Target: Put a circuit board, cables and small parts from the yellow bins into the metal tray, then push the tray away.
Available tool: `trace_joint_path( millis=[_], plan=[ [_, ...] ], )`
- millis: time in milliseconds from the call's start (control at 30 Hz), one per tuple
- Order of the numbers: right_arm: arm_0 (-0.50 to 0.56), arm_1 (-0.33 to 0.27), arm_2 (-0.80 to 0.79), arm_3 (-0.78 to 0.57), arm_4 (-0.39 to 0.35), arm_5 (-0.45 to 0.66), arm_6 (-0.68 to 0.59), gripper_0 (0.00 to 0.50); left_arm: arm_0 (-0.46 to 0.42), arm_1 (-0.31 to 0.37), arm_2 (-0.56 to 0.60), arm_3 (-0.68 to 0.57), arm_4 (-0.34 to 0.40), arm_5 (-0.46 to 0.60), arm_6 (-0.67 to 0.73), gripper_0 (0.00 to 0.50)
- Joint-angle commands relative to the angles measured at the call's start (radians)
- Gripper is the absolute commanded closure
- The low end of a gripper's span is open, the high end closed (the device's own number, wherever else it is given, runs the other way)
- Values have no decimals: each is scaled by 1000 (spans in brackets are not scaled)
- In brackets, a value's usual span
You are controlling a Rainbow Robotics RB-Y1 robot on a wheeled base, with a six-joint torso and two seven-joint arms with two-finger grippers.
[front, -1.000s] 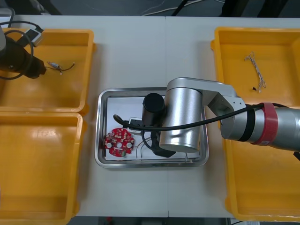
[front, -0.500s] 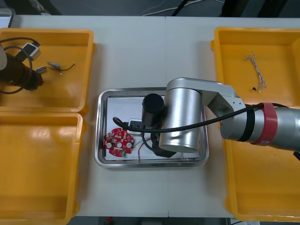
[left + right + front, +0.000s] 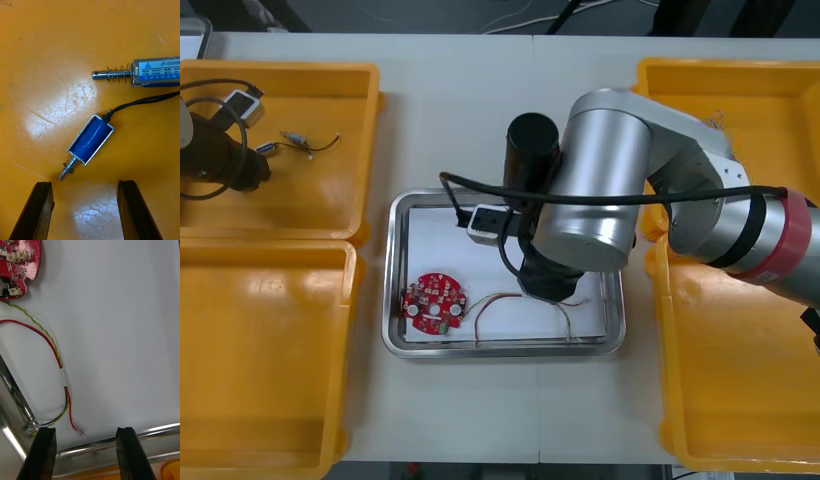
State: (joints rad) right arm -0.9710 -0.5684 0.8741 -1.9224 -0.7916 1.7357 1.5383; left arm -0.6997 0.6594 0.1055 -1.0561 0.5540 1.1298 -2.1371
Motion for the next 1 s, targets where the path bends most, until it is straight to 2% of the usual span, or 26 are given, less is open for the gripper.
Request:
trace_joint_path(
  millis=[33,267,667,1000],
  plan=[
    [41,15,-133,-67,-18,77,-32,36,-67,-1,25,33,10,-22,-63,0],
    [81,7,-257,-115,-44,184,-164,37,-110,-1,25,82,41,-21,-61,0],
    [186,-38,-506,-196,-72,184,-431,36,-158,-1,16,142,43,-22,-57,0],
    [293,-97,-638,-260,-80,184,-626,39,-169,-14,-9,173,40,-53,-55,2]
  ],
)
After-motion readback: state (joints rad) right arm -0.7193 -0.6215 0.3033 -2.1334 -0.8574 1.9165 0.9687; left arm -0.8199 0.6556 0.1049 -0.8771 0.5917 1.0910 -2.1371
